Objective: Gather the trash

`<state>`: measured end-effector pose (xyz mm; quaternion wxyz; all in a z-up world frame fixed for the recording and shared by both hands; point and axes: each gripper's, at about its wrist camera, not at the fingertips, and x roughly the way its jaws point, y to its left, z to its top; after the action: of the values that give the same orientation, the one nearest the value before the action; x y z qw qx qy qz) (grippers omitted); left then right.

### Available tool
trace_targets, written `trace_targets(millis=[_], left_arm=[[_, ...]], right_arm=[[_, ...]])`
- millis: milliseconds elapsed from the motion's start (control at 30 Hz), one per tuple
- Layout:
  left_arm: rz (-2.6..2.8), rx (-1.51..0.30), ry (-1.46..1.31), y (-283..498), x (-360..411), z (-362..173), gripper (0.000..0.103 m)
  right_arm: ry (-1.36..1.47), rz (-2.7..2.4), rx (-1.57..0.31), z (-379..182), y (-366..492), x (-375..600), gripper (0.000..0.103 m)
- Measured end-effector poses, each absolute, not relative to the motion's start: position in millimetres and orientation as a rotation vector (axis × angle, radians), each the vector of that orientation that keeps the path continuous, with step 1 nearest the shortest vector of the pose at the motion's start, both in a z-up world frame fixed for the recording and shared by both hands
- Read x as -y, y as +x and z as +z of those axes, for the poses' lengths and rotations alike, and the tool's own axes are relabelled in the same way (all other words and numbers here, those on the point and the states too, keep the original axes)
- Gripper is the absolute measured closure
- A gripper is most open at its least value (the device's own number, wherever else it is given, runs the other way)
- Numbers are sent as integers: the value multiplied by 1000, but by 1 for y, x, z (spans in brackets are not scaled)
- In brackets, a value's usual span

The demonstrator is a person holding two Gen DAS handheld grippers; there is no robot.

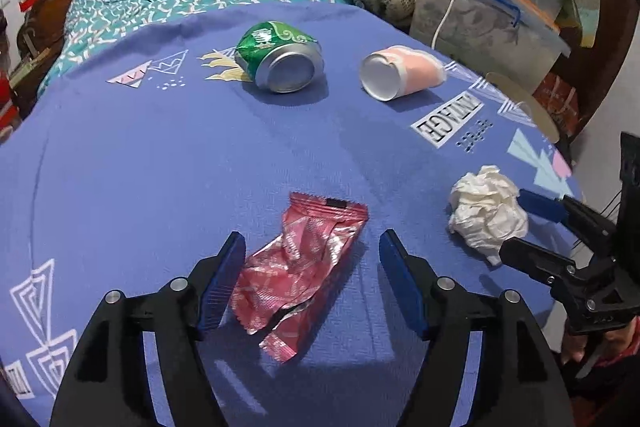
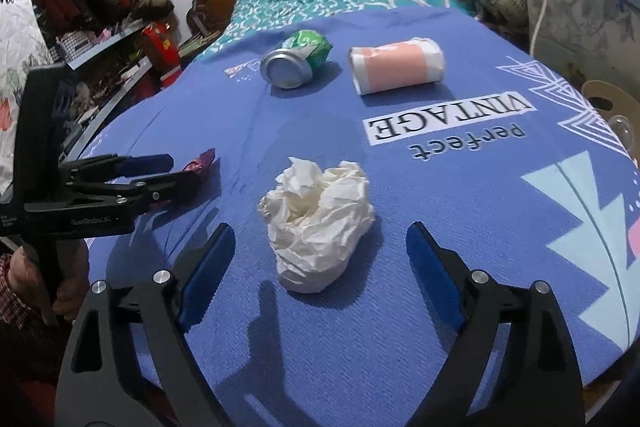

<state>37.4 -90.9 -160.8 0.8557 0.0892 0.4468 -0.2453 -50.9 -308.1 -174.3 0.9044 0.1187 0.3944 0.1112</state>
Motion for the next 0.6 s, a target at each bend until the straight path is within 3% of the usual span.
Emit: trace_targets(millis=[600], left_arm=[[-387,-908,363,32,100,-175,41]], right_arm=[[220,212,-825,-184,-47,304,16]])
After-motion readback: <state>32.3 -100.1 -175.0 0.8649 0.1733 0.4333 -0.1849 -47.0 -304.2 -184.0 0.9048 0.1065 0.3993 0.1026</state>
